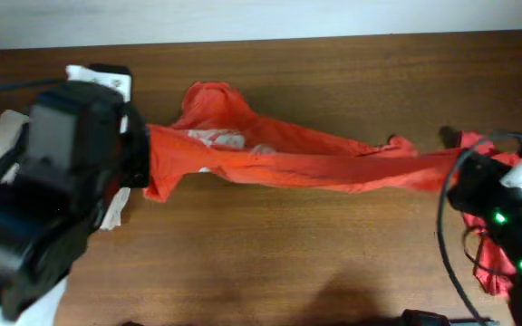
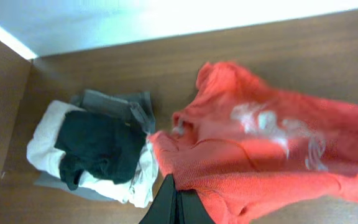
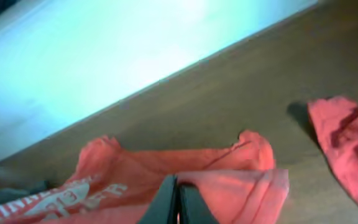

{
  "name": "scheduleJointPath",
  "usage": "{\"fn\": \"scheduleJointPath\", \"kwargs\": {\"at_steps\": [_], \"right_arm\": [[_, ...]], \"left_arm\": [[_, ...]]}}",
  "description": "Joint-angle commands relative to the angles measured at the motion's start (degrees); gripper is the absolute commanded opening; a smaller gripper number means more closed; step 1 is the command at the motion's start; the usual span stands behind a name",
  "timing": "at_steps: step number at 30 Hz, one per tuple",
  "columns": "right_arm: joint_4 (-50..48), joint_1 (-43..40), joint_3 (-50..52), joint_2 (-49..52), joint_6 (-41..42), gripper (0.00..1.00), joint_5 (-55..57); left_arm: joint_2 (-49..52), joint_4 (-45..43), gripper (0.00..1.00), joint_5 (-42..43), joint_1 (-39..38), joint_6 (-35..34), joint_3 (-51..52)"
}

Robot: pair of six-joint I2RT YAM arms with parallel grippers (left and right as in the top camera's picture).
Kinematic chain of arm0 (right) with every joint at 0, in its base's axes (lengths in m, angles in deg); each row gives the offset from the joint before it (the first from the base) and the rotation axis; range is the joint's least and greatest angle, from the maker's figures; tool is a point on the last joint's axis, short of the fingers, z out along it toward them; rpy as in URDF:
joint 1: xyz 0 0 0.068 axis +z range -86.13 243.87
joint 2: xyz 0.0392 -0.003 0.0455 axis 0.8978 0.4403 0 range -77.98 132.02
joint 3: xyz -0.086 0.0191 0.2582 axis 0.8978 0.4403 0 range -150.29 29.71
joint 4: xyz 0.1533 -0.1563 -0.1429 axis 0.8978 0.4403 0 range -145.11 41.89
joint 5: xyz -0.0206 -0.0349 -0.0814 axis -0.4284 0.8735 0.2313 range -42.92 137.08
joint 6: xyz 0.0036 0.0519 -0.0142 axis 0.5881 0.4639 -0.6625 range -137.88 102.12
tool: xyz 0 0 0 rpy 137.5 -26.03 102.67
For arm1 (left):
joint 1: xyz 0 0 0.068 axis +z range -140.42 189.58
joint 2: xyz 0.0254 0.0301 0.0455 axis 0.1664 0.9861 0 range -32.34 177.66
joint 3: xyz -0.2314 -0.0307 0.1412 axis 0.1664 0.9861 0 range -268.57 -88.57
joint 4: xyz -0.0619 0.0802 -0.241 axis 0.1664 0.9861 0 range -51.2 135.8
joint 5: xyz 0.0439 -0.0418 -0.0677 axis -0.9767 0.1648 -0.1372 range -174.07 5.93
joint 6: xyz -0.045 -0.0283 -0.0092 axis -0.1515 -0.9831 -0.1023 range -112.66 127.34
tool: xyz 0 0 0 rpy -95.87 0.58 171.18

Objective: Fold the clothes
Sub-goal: 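Lift the shirt with both grippers and shake it out flat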

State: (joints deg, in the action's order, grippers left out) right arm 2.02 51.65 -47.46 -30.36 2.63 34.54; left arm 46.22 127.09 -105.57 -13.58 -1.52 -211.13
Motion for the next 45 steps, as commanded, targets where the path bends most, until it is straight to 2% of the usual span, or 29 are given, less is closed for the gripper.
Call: {"fn": "scheduleJointPath", "kwargs": {"at_steps": [1,6,11,17,22,27,29,30,33,35,41,45], "right_arm": [[3.7,0.2,-9.6,0.4,-0.8,0.04,1.4],[10.2,0.2,-22.5,3.2,-1.1,0.04,1.9],[13.6,0.2,-31.5,6.8,-1.9,0.04,1.9],[13.6,0.2,-33.5,13.1,-1.8,0.04,1.8],[12.9,0.2,-33.5,22.4,-2.0,0.04,0.1],[6.8,0.2,-33.5,33.3,-5.4,0.04,-4.6],[2.6,0.2,-33.6,37.2,-5.7,0.04,-6.4],[-3.2,0.2,-33.7,40.7,-5.7,0.04,-8.2],[-9.5,0.2,-36.0,43.9,-5.8,0.04,-10.9],[-10.7,0.2,-38.4,44.3,-6.9,0.04,-11.0],[-3.8,0.2,-50.9,43.5,-9.7,0.04,-8.8],[4.0,0.2,-57.2,43.2,-11.4,0.04,-4.6]], "left_arm": [[-2.3,0.0,0.01,-0.4,0.3,0.3,-5.6],[-2.5,0.3,0.01,5.3,0.3,5.0,-13.9],[-2.4,-3.1,0.01,5.5,0.3,8.1,-20.0],[-1.0,-12.0,0.01,5.7,0.3,11.2,-21.1],[7.6,-18.2,0.01,5.4,1.2,15.0,-21.1],[21.7,-24.9,0.0,7.8,4.9,16.9,-21.1],[27.5,-29.8,0.0,11.3,6.2,19.4,-21.1],[31.8,-35.7,0.0,12.2,6.9,20.7,-21.1],[34.9,-44.5,0.0,12.3,7.1,23.5,-22.7],[34.8,-47.0,0.0,12.4,7.1,23.8,-25.8],[33.4,-43.3,0.0,15.1,7.1,25.5,-39.1],[30.4,-36.7,0.0,16.1,7.2,25.5,-41.9]]}}
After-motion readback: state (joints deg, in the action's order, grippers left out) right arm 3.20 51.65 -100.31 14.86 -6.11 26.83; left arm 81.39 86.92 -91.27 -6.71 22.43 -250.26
